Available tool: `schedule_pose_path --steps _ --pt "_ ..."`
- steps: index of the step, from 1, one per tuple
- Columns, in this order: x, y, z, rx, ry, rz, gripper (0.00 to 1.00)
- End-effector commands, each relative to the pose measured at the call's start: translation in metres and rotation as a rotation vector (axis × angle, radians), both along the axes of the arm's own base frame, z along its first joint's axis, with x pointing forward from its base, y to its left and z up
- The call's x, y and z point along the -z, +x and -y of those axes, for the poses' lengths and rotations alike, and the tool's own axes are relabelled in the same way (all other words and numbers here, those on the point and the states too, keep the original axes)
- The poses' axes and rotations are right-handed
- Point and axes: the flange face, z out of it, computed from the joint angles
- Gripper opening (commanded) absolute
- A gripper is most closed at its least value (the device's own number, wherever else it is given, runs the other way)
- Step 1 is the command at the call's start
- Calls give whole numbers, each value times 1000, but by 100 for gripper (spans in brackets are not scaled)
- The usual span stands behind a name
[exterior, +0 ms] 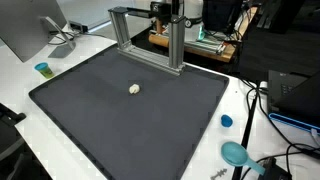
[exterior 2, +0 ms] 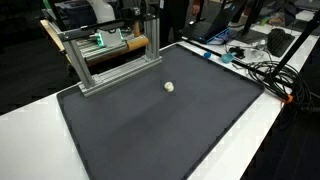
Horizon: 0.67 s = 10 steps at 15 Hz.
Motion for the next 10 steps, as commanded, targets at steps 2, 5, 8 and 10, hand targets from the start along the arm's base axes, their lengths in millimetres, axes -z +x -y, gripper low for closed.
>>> schedule_pose_path --steps 2,5,8,10 --pt "-5 -2 14 4 55 27 100" --pt "-11 -14 56 16 174 90 100" --pt "-3 -30 109 45 288 145 100" --pt "7 -44 134 31 313 171 100"
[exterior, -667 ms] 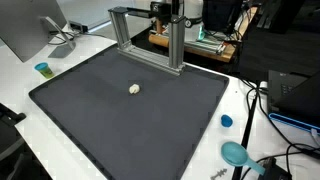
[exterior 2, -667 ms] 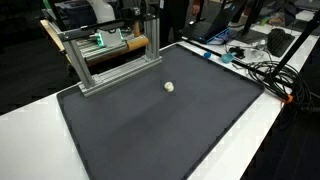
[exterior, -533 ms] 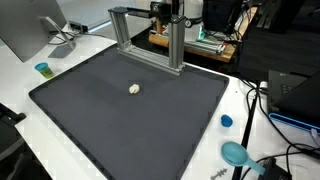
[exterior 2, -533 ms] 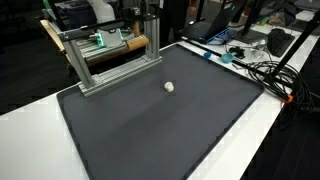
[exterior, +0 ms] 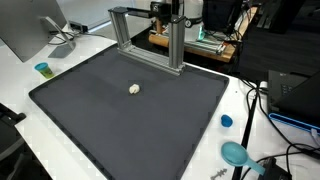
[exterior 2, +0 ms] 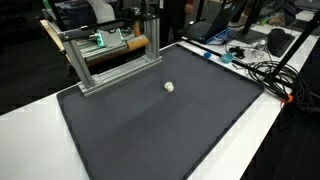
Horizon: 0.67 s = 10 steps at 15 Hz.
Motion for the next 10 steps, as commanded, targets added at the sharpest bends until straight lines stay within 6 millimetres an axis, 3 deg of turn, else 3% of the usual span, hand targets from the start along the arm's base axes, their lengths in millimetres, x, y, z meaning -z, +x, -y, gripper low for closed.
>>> schedule_pose_path --steps 1,6,7,10 --pt "20 -38 36 -34 48 63 100" --pt "71 -68 63 -9 -66 26 100" --pt "58 -48 52 -22 -43 4 100" --pt "74 -60 60 -8 -53 -5 100"
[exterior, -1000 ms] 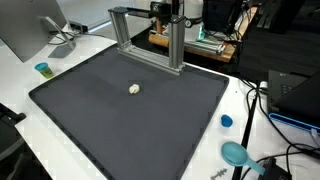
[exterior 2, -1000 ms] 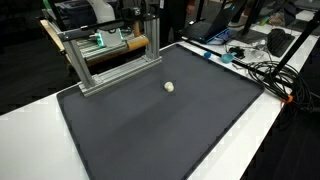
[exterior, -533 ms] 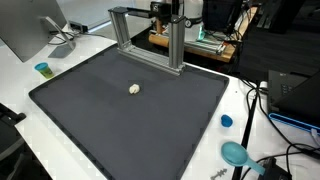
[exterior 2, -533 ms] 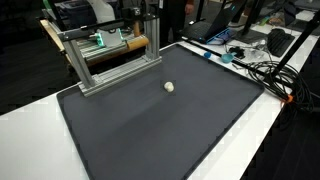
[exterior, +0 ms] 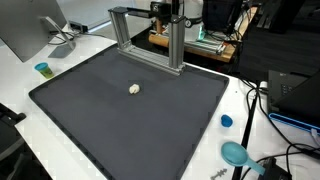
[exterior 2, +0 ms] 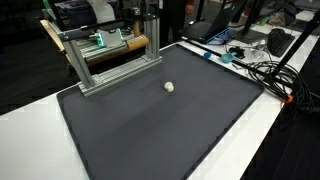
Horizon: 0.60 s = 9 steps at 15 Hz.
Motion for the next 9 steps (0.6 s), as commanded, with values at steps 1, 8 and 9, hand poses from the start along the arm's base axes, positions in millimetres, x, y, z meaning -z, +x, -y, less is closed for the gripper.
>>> schedule_pose_path --steps 1,8,9 --pt "-1 -1 0 0 0 2 100" --pt "11 -13 2 19 1 25 100" --pt "10 -16 4 27 13 45 100"
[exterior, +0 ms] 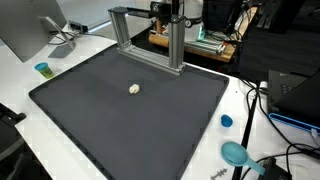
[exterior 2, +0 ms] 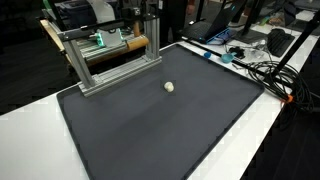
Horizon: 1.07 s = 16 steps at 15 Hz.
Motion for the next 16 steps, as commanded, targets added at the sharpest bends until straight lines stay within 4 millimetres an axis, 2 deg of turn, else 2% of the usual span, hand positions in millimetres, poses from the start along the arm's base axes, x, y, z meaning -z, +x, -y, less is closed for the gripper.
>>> schedule_pose_path --steps 1,2,16 --pt "-1 -15 5 38 40 70 100" --pt "3 -2 1 12 10 18 100" --pt "2 -2 3 13 -2 37 100"
